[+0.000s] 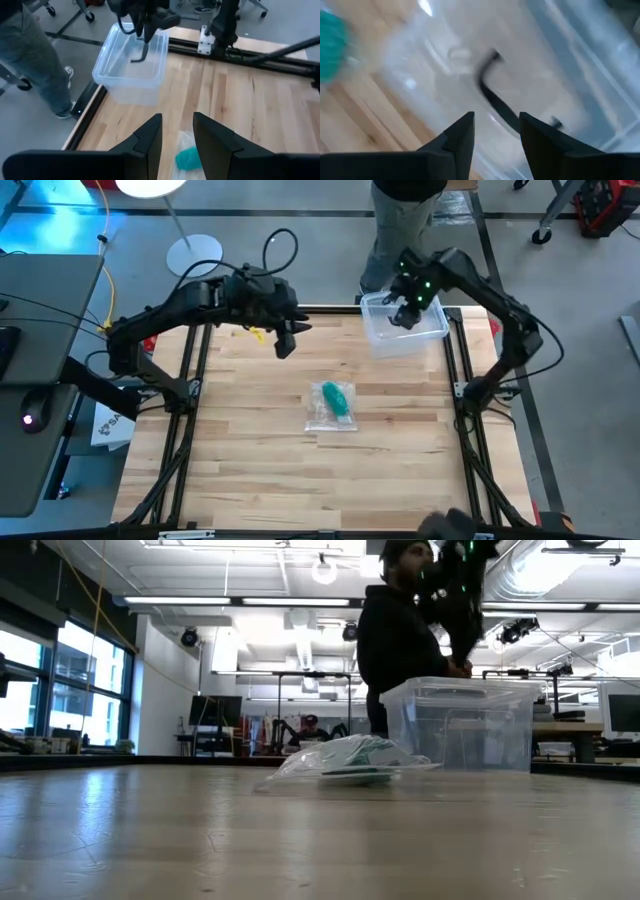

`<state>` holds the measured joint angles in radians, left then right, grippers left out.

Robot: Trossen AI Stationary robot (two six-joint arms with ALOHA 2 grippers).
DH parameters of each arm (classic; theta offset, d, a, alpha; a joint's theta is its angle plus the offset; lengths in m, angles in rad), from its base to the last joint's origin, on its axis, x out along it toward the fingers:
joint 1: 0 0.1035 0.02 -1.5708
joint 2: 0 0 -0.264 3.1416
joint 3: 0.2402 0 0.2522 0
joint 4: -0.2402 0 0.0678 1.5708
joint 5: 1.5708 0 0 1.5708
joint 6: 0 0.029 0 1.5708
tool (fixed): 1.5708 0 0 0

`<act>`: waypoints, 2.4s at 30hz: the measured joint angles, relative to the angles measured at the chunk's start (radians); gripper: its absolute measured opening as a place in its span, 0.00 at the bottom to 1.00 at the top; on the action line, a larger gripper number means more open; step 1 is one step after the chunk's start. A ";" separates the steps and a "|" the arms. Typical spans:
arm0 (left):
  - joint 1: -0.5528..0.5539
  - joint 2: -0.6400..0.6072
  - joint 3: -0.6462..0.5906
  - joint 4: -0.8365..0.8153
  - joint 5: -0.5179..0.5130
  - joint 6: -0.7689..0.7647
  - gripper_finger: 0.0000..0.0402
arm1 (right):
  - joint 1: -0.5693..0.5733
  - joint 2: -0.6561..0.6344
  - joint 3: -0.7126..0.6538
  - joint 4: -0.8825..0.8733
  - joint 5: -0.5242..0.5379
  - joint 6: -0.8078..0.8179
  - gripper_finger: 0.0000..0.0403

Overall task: Roll bandage
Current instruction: Open the transparent bin

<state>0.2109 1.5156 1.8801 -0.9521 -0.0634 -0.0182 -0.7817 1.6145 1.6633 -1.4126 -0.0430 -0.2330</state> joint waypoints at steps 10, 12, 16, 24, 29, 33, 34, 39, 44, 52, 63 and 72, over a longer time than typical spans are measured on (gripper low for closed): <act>0.057 0.073 0.000 0.154 0.001 -0.041 0.26 | -0.153 0.142 -0.010 -0.073 -0.121 -0.246 0.32; 0.070 0.081 0.000 0.166 0.007 -0.030 0.26 | -0.158 0.170 -0.010 -0.071 -0.127 -0.240 0.32; 0.101 0.081 0.000 0.169 0.046 -0.006 0.26 | -0.152 0.202 -0.008 -0.094 -0.186 -0.198 0.32; 0.138 0.050 0.000 0.139 0.109 0.074 0.26 | -0.059 0.214 -0.010 -0.095 -0.407 -0.087 0.32; 0.163 0.051 0.000 0.127 0.217 0.097 0.26 | 0.037 0.196 -0.010 -0.095 -0.449 -0.081 0.32; 0.212 0.106 0.001 0.136 0.353 0.076 0.26 | 0.117 0.155 -0.010 -0.072 -0.415 -0.087 0.32; 0.220 0.132 0.001 0.140 0.346 0.081 0.26 | 0.134 0.150 -0.009 -0.070 -0.388 -0.089 0.32; 0.282 0.289 0.000 0.217 0.372 0.084 0.26 | 0.167 0.146 -0.009 -0.031 -0.234 -0.105 0.32; 0.316 0.433 -0.001 0.310 0.399 0.019 0.26 | 0.167 0.146 -0.009 0.008 -0.248 -0.097 0.32; 0.333 0.552 -0.002 0.404 0.441 -0.059 0.26 | 0.135 0.187 -0.009 0.025 -0.260 -0.200 0.32; 0.296 0.606 -0.001 0.436 0.337 -0.127 0.26 | 0.067 0.258 -0.005 -0.069 -0.407 -0.240 0.34; 0.292 0.625 0.004 0.441 0.264 -0.112 0.26 | 0.095 0.260 -0.007 -0.157 -0.431 -0.310 0.52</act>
<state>0.5029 2.1402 1.8839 -0.5110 0.2010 -0.1301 -0.6870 1.8740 1.6566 -1.5696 -0.4741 -0.5431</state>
